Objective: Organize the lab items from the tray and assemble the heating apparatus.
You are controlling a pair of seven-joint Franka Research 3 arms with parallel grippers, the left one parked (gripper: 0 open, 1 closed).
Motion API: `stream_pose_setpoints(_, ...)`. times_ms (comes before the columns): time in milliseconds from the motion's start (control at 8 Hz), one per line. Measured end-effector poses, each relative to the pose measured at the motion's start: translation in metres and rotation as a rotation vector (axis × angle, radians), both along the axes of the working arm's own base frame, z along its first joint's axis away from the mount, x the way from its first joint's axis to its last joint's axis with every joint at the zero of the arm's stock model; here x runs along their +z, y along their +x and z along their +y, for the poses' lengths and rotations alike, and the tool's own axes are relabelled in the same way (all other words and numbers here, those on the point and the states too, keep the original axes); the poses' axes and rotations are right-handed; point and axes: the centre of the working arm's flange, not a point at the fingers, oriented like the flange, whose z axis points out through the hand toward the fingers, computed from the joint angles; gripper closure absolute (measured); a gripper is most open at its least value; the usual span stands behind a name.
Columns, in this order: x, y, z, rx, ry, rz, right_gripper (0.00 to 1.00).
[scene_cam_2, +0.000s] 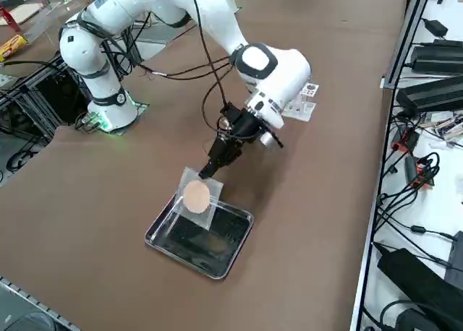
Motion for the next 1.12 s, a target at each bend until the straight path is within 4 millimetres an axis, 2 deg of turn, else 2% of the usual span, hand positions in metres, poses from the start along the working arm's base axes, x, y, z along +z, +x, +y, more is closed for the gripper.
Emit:
stream_pose_setpoints(250,0.039,0.004,0.029,0.049,-0.036,-0.005,0.99)
stream_pose_setpoints(500,0.07,-0.001,0.072,0.067,-0.064,0.001,0.99)
stream_pose_setpoints(750,0.084,-0.011,0.123,0.084,-0.108,0.035,0.99)
stream_pose_setpoints(1125,0.086,-0.027,0.2,0.144,-0.142,0.07,0.99)
